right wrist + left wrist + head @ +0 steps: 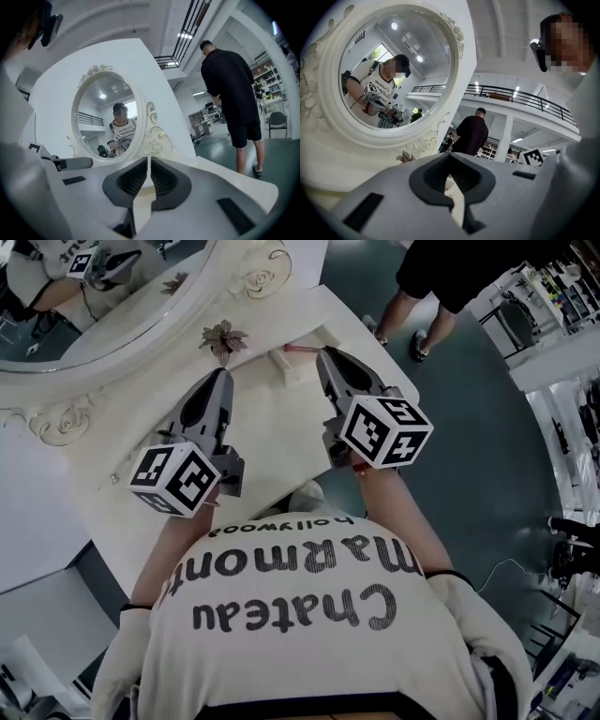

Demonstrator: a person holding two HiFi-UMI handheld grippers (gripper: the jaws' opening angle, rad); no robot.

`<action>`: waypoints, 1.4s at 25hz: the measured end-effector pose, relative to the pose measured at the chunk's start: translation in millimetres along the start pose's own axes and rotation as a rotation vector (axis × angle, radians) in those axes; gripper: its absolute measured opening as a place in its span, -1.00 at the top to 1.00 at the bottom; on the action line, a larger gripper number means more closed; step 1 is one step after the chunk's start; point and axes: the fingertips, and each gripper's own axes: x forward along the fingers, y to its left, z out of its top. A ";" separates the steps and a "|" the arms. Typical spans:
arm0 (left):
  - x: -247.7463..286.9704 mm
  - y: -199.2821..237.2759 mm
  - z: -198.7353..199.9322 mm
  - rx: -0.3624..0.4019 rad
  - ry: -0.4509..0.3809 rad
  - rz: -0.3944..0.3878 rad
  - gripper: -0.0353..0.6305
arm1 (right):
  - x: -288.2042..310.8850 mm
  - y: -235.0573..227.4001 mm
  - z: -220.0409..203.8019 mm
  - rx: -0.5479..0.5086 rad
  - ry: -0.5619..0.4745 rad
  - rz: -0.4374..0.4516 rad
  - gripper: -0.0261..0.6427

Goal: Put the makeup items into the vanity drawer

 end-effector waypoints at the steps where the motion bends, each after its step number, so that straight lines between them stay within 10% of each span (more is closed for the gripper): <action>1: -1.5 -0.6 0.0 -0.001 0.000 -0.005 0.87 | -4.6 -1.3 1.5 -0.002 -0.018 -0.014 0.79; 35: -14.2 -2.8 -3.9 -0.013 0.005 -0.052 0.87 | -25.4 -7.4 -27.6 -0.038 0.025 -0.137 0.81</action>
